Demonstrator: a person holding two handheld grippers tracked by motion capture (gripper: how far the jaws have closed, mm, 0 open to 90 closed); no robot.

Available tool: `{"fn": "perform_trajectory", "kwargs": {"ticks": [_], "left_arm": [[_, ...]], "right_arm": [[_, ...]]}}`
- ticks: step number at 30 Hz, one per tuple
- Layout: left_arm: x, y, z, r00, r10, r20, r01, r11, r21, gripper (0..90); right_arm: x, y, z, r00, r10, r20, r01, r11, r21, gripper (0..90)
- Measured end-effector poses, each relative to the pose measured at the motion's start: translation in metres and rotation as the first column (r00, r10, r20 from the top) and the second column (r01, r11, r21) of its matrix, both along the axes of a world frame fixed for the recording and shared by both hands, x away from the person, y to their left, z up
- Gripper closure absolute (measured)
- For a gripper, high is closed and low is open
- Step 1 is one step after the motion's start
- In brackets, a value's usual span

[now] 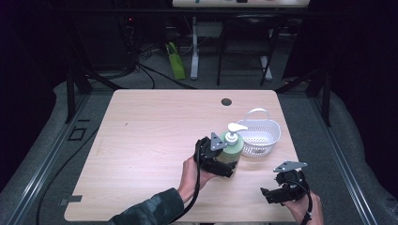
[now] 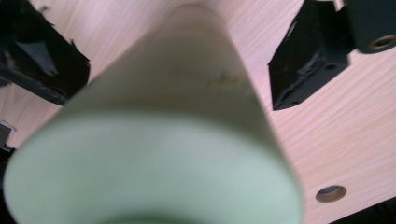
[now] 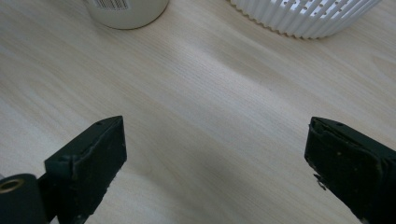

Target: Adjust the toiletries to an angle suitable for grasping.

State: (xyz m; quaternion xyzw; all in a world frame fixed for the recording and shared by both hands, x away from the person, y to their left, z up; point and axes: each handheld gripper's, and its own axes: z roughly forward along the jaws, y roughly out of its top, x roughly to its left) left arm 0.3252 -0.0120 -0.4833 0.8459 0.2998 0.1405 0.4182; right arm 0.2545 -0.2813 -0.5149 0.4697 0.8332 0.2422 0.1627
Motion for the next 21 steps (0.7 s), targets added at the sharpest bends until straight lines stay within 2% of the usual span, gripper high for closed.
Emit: {"fn": "perform_trajectory", "kwargs": {"ticks": [4, 9, 17, 19, 20, 21], "left_arm": [[-0.002, 0.018, -0.001, 0.9997, -0.012, -0.022, 0.012, 0.9993, 0.036, 0.5], [-0.005, 0.045, -0.005, 0.9988, -0.020, -0.045, 0.023, 0.9968, 0.076, 0.0], [-0.008, 0.092, -0.012, 0.9959, 0.006, -0.091, 0.004, 0.9941, 0.109, 0.0], [-0.010, 0.103, -0.014, 0.9959, 0.021, -0.088, -0.011, 0.9939, 0.110, 0.0], [-0.010, 0.103, -0.014, 0.9959, 0.021, -0.088, -0.011, 0.9939, 0.110, 0.0], [-0.011, 0.114, -0.015, 0.9956, 0.031, -0.089, -0.021, 0.9934, 0.113, 0.0]], "right_arm": [[0.000, 0.000, 0.000, 1.0000, 0.004, -0.002, -0.004, 1.0000, 0.001, 5.0], [0.000, 0.001, 0.000, 1.0000, 0.004, -0.003, -0.004, 1.0000, -0.001, 5.0], [0.000, 0.000, -0.001, 0.9999, -0.004, -0.009, 0.004, 0.9999, 0.012, 5.0], [-0.001, 0.001, -0.001, 0.9999, -0.008, -0.013, 0.009, 0.9998, 0.018, 5.0], [-0.002, 0.001, -0.001, 0.9999, -0.009, -0.012, 0.009, 0.9998, 0.019, 5.0], [-0.002, 0.001, -0.001, 0.9999, -0.010, -0.011, 0.010, 0.9997, 0.020, 5.0]]}}
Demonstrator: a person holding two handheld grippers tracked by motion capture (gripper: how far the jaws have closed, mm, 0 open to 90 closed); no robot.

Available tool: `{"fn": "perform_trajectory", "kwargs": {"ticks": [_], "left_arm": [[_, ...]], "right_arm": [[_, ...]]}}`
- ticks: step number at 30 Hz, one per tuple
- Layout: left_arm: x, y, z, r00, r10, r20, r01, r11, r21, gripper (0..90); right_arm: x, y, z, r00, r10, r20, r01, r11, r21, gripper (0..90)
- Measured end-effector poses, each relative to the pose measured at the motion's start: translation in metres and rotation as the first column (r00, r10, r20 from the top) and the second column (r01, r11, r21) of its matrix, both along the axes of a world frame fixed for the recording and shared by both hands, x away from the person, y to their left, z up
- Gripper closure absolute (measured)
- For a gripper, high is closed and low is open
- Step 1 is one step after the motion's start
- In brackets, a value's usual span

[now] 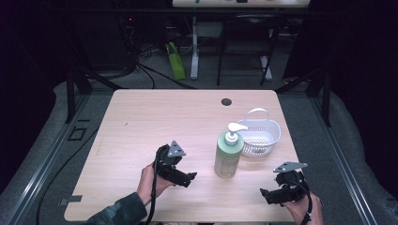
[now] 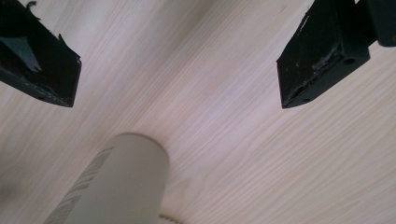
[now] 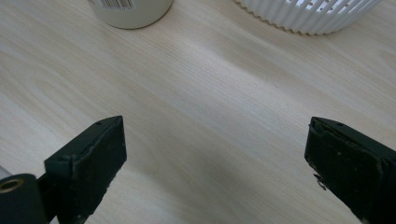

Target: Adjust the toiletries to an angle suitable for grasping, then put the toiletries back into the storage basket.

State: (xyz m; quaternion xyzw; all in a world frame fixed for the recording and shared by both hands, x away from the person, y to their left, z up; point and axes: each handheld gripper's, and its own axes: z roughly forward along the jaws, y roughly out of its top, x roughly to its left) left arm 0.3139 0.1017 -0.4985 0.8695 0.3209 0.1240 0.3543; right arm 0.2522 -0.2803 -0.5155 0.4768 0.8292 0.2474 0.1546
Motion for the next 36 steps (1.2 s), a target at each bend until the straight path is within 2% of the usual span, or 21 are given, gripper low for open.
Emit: {"fn": "perform_trajectory", "kwargs": {"ticks": [3, 4, 5, 8, 10, 13, 15, 20, 24, 28, 31, 35, 36], "left_arm": [[-0.003, 0.015, 0.000, 0.9997, 0.023, 0.002, -0.023, 0.9996, -0.016, 0.0], [-0.003, 0.015, 0.000, 0.9997, 0.023, 0.002, -0.023, 0.9996, -0.016, 0.0], [-0.006, 0.025, 0.001, 0.9992, 0.038, 0.014, -0.037, 0.9991, -0.022, 0.0], [-0.008, 0.037, 0.005, 0.9980, 0.060, 0.020, -0.060, 0.9977, -0.034, 0.0], [-0.008, 0.045, 0.006, 0.9974, 0.070, 0.017, -0.070, 0.9971, -0.030, 0.0], [-0.005, 0.053, 0.003, 0.9963, 0.085, 0.005, -0.085, 0.9964, -0.002, 0.0], [-0.002, 0.057, 0.001, 0.9956, 0.094, -0.005, -0.094, 0.9954, 0.021, 0.0], [0.003, 0.065, -0.002, 0.9923, 0.123, -0.019, -0.122, 0.9924, 0.015, 0.0], [0.004, 0.069, -0.003, 0.9933, 0.113, -0.024, -0.113, 0.9936, -0.005, 0.0], [0.004, 0.070, -0.004, 0.9931, 0.112, -0.034, -0.112, 0.9937, -0.003, 0.0], [0.004, 0.072, -0.005, 0.9920, 0.122, -0.033, -0.122, 0.9925, -0.009, 0.0], [0.004, 0.079, -0.008, 0.9887, 0.135, -0.065, -0.136, 0.9905, -0.016, 0.0], [0.005, 0.081, -0.009, 0.9879, 0.140, -0.066, -0.142, 0.9897, -0.020, 0.0]], "right_arm": [[-0.001, 0.000, 0.001, 1.0000, -0.001, 0.005, 0.001, 1.0000, 0.001, 5.0], [-0.001, 0.001, 0.000, 1.0000, -0.003, 0.003, 0.003, 1.0000, 0.001, 5.0], [-0.001, 0.001, 0.000, 1.0000, -0.001, 0.004, 0.001, 1.0000, 0.000, 5.0], [-0.003, 0.001, -0.001, 1.0000, -0.001, 0.002, 0.001, 1.0000, -0.007, 5.0], [-0.004, -0.001, -0.001, 1.0000, -0.001, 0.003, 0.001, 1.0000, -0.004, 5.0], [-0.005, -0.002, 0.000, 1.0000, -0.008, 0.006, 0.008, 1.0000, 0.000, 5.1], [-0.004, -0.002, 0.000, 1.0000, -0.005, 0.006, 0.005, 1.0000, -0.003, 5.0], [-0.002, 0.002, 0.000, 0.9999, 0.005, 0.016, -0.005, 1.0000, -0.003, 4.6], [-0.004, 0.005, 0.003, 0.9995, 0.012, 0.029, -0.012, 0.9999, 0.003, 3.8], [-0.003, 0.009, 0.008, 0.9991, 0.013, 0.041, -0.014, 0.9994, 0.031, 3.3], [-0.004, 0.013, 0.014, 0.9976, 0.008, 0.068, -0.012, 0.9984, 0.056, 0.9], [-0.005, 0.018, 0.018, 0.9972, 0.007, 0.074, -0.014, 0.9949, 0.100, 0.0], [-0.006, 0.019, 0.019, 0.9967, 0.008, 0.081, -0.016, 0.9950, 0.099, 0.0]]}}
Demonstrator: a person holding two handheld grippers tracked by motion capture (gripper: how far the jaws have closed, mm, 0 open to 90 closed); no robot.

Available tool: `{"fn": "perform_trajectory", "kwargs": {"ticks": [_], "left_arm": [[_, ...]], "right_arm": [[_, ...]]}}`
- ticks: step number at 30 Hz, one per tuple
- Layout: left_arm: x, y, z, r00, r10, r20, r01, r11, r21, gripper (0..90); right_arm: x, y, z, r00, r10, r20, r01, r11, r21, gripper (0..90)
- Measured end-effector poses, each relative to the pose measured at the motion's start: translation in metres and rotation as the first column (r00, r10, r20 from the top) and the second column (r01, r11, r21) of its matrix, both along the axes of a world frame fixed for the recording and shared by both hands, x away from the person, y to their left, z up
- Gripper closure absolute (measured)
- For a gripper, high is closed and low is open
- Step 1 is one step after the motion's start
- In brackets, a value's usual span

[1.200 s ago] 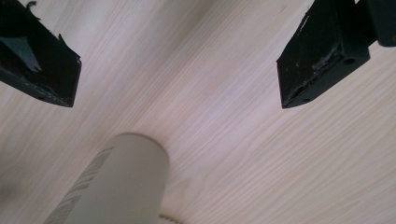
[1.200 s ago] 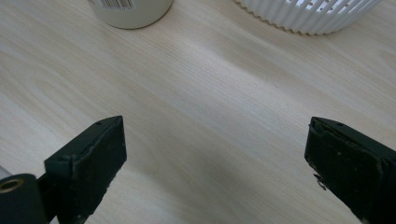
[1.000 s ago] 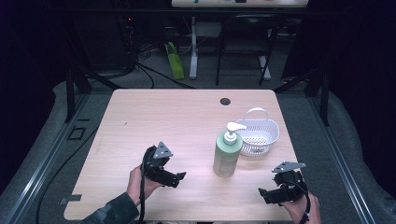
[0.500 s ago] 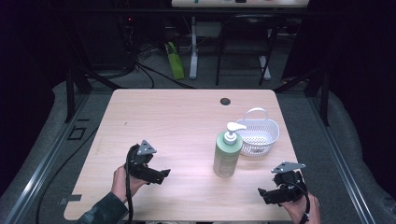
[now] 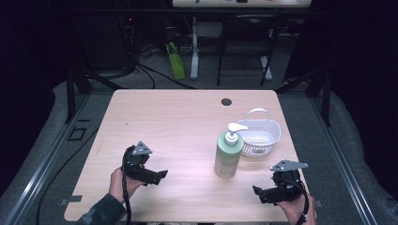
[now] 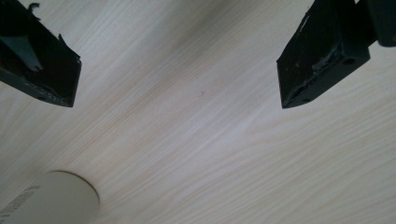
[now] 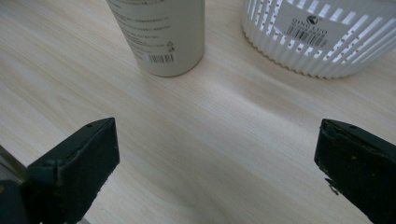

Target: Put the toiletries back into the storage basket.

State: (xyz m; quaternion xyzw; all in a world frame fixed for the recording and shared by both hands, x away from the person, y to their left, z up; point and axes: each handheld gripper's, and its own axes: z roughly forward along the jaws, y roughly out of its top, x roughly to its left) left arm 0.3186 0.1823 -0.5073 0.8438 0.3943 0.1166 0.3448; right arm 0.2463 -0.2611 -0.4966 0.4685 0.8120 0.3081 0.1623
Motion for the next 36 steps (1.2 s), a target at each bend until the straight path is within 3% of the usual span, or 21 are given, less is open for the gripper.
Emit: {"fn": "perform_trajectory", "kwargs": {"ticks": [14, 36], "left_arm": [[0.002, 0.001, -0.003, 1.0000, -0.002, -0.010, 0.002, 1.0000, 0.002, 0.0], [0.002, 0.003, -0.004, 1.0000, 0.004, -0.008, -0.004, 1.0000, 0.004, 0.0]], "right_arm": [[0.002, 0.020, 0.016, 0.9972, -0.009, 0.074, 0.002, 0.9951, 0.098, 0.0], [0.019, 0.061, 0.038, 0.9869, 0.056, 0.151, -0.077, 0.9868, 0.142, 0.0]]}}
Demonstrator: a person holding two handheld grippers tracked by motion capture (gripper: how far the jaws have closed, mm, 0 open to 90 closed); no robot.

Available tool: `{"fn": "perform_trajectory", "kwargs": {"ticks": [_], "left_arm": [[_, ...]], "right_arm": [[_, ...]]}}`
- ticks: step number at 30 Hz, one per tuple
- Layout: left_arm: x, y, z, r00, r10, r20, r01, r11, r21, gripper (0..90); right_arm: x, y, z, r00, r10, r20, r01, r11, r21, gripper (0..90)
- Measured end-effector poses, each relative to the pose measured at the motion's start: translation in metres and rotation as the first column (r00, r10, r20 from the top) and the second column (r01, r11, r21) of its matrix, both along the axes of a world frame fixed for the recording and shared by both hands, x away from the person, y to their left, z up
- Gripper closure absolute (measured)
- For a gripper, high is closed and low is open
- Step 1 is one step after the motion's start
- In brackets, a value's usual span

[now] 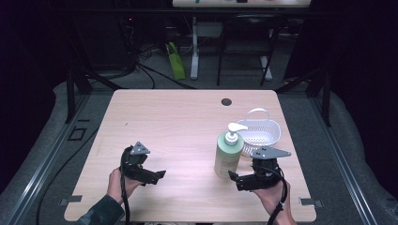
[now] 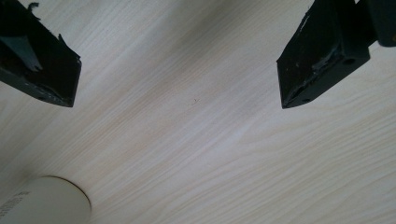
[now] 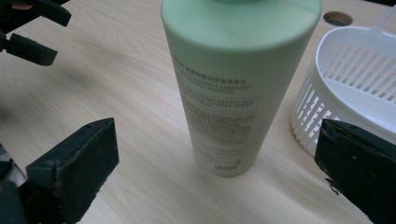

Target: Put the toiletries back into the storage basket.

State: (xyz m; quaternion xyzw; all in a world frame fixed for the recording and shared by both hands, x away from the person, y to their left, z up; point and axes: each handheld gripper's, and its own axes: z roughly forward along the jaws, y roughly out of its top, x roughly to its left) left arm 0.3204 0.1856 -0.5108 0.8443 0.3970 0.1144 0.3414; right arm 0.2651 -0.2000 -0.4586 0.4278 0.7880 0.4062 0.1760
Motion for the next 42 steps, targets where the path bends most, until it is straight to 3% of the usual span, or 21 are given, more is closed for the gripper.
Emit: {"fn": "perform_trajectory", "kwargs": {"ticks": [22, 32, 37, 42], "left_arm": [[0.002, 0.000, 0.000, 1.0000, -0.003, -0.006, 0.003, 1.0000, 0.002, 0.0], [0.002, 0.000, 0.000, 1.0000, 0.001, -0.010, -0.001, 1.0000, -0.001, 0.0], [0.003, 0.000, -0.001, 0.9999, -0.006, -0.012, 0.006, 1.0000, 0.003, 0.0], [0.003, -0.001, -0.001, 0.9998, -0.008, -0.017, 0.008, 1.0000, 0.002, 0.0]], "right_arm": [[0.018, 0.018, 0.017, 0.9967, -0.008, 0.081, 0.005, 0.9996, 0.029, 0.0], [0.027, 0.025, 0.028, 0.9902, -0.028, 0.137, 0.021, 0.9983, 0.055, 0.1], [0.029, 0.030, 0.031, 0.9852, -0.034, 0.168, 0.024, 0.9978, 0.061, 8.5], [0.028, 0.032, 0.036, 0.9729, -0.056, 0.224, 0.037, 0.9954, 0.088, 20.2]]}}
